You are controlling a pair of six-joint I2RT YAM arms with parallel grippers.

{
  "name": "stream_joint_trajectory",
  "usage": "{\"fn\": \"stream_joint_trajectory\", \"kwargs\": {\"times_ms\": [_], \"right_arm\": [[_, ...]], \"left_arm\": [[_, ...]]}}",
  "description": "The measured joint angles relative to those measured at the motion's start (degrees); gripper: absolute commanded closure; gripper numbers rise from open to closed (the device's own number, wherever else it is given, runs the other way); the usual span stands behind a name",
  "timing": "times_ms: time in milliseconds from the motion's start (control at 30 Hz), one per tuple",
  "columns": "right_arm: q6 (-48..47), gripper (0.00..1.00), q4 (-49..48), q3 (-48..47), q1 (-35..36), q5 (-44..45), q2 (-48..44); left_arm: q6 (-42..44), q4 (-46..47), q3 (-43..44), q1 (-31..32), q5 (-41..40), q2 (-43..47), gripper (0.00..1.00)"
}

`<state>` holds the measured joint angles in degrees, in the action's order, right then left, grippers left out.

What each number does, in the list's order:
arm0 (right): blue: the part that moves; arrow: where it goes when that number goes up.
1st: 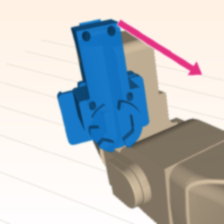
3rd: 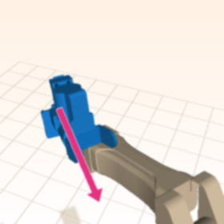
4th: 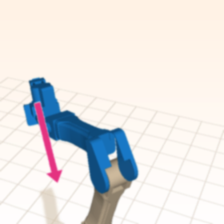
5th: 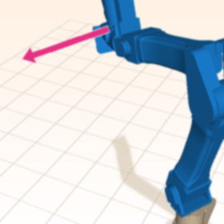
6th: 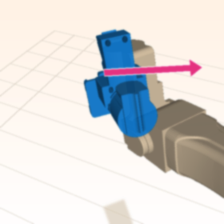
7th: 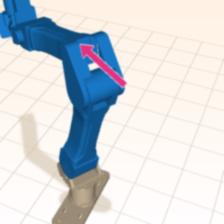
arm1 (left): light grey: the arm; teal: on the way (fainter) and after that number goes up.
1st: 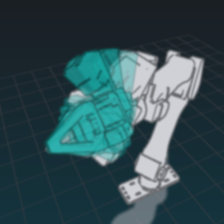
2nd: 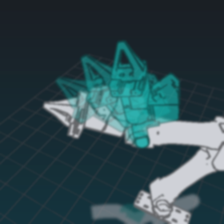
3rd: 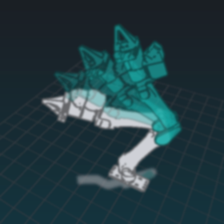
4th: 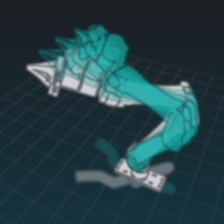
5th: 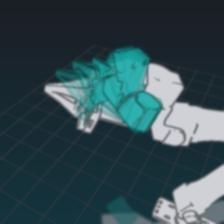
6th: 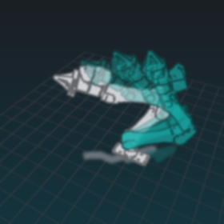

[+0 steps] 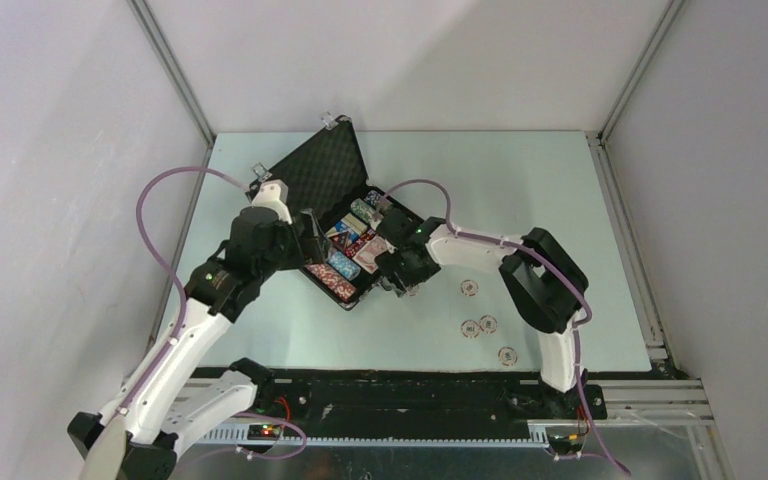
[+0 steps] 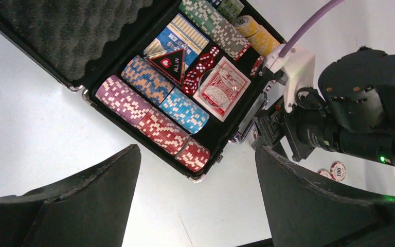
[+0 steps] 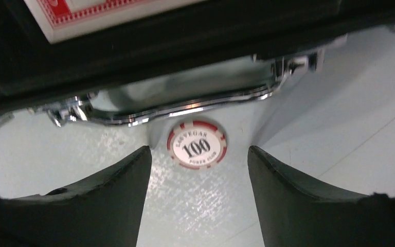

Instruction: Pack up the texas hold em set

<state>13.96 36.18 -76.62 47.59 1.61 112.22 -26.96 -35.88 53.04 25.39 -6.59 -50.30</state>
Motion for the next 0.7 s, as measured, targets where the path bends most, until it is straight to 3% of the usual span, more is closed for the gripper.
{"fn": "stream_joint_trajectory", "kwargs": {"times_ms": [200,433,600,700], "right_arm": [[-0.96,0.44,-0.15,-3.52,0.04,0.94,3.04],[-1.33,0.50,-0.11,-3.56,1.09,1.90,3.17],[-1.11,0.64,-0.11,-1.99,1.40,1.73,2.08],[-0.92,0.65,-0.11,-0.96,1.40,1.79,1.36]], "left_arm": [[-0.02,-1.29,0.00,0.00,-1.18,1.20,0.11],[0.00,-2.01,0.42,0.00,-1.86,1.07,0.10],[-0.02,-2.32,1.97,0.00,-1.86,0.00,0.10],[-0.02,-2.49,2.54,0.00,-1.79,-0.98,0.10]]}}
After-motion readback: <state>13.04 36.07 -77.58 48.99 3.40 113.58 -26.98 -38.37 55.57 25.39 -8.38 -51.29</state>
